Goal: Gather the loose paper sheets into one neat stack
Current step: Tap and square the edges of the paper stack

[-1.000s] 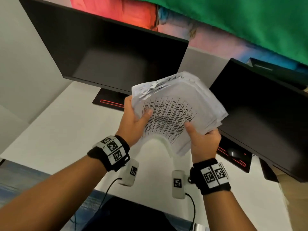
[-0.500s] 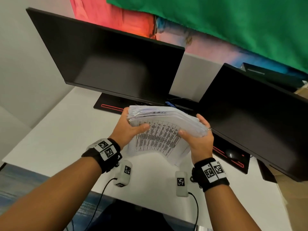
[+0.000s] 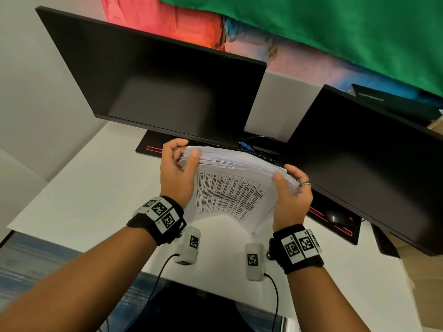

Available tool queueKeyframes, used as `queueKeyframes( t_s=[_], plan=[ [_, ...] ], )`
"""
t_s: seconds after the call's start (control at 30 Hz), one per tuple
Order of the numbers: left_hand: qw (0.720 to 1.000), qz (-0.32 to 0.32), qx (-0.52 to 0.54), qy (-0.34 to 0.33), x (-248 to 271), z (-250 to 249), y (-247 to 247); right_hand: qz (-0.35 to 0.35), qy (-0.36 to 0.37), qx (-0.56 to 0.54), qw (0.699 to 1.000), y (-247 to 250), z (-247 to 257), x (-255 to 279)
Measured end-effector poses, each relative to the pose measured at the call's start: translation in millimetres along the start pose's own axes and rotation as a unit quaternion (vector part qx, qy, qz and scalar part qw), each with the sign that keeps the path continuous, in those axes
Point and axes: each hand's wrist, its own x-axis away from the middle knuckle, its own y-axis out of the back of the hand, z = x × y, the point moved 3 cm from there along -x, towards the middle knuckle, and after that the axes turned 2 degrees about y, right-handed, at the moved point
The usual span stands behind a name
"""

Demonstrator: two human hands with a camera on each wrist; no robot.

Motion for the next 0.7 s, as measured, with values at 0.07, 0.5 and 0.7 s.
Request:
queueKeyframes(
  t_s=[0.07,0.5,0.7],
  plan=[
    [1.0,0.004,-0.005,-0.001,0,-3,-1,-0.011,0.013,-0.007,1.0,-2,4,-1],
    [1.0,-0.018,-0.01,0.011,-11,-12,-10,-0.068,0.06,0.023,0.996,-7,10,-1],
    [0.999,-0.012,-0.03,0.0,-11,-15,-11,-0.068,0.063,0.035,0.995,-5,8,2]
  ],
)
